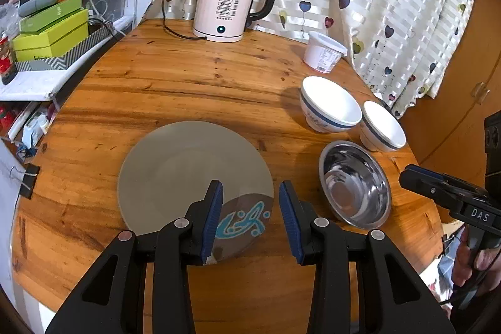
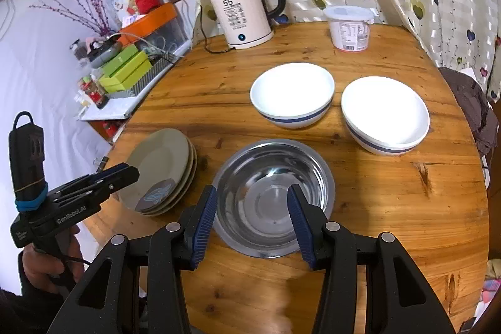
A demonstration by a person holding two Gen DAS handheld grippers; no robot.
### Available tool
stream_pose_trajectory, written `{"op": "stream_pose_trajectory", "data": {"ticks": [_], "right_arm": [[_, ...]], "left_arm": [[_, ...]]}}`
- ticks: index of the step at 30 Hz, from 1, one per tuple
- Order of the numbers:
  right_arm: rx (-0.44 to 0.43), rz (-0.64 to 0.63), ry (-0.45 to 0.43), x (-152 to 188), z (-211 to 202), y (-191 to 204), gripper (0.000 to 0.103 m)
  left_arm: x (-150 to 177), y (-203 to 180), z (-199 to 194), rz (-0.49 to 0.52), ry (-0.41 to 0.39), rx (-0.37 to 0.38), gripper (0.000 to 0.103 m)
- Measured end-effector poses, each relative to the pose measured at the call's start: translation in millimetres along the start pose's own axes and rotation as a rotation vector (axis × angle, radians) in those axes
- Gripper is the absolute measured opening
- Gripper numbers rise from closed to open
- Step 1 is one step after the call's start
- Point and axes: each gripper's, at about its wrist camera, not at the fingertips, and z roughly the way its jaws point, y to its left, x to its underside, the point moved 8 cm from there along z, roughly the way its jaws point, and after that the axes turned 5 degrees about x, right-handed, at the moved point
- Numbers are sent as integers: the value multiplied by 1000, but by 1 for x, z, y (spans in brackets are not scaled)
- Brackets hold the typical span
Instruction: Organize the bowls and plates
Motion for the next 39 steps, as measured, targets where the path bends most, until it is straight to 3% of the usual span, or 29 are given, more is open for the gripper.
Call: {"op": "stream_pose_trajectory", "data": {"ticks": [23, 32, 39], "right_arm": [[7, 105, -3, -23, 14, -33, 47], [-21, 192, 1, -37, 34, -42, 32], [-35, 249, -4, -54, 50, -52, 31]], "left_arm": [[-42, -36, 36, 27, 55, 91, 39], [-66, -53, 59, 46, 79, 132, 39], [-84, -55, 93, 30, 121, 146, 39]]}}
